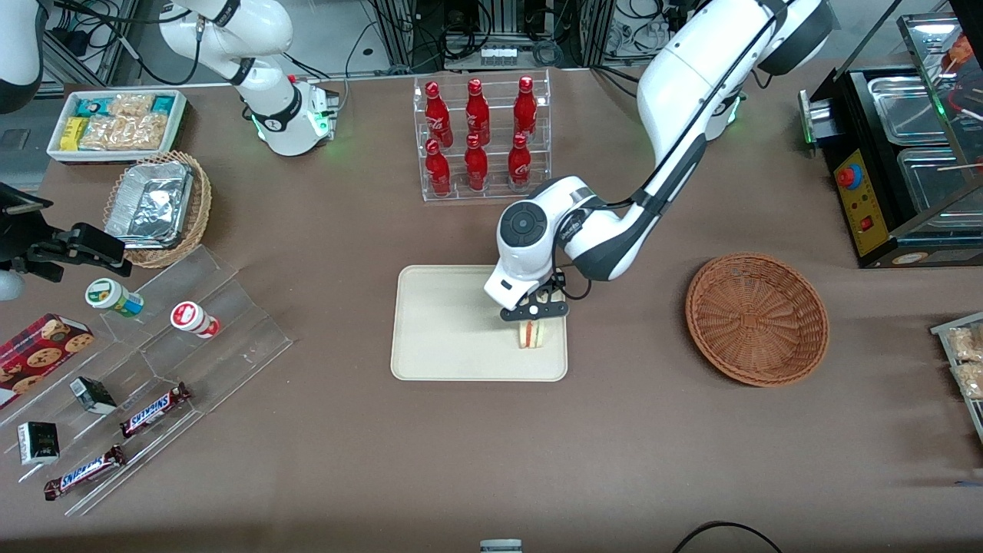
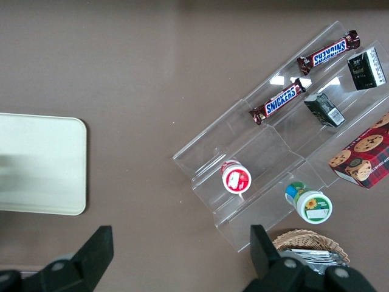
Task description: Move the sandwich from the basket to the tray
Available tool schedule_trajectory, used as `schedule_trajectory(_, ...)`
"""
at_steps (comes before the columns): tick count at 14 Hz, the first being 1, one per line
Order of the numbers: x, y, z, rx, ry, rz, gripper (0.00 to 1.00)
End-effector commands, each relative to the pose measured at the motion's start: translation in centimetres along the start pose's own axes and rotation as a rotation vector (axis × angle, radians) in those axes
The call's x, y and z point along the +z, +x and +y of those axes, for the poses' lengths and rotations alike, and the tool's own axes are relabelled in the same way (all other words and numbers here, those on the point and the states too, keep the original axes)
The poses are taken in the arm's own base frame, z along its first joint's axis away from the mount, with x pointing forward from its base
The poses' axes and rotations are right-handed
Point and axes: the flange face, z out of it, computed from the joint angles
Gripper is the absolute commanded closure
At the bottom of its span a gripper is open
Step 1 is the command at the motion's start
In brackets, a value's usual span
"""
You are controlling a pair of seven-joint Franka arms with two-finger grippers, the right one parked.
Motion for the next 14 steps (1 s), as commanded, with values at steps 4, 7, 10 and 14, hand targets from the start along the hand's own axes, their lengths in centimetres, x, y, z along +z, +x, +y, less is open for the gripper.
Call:
schedule_trajectory(4, -0.8, 0.9, 0.5, -0.021, 0.0, 0.035, 0.0)
schedule_trajectory(7, -4.1, 1.5, -0.1, -0.061, -0.008, 0.066, 0.0)
schedule_trajectory(10, -8.0, 1.4, -1.1, -0.117, 0.005, 0.083, 0.0)
schedule_trajectory(14, -12.4, 0.8, -2.7, -0.133, 0.053, 0.097, 0.0)
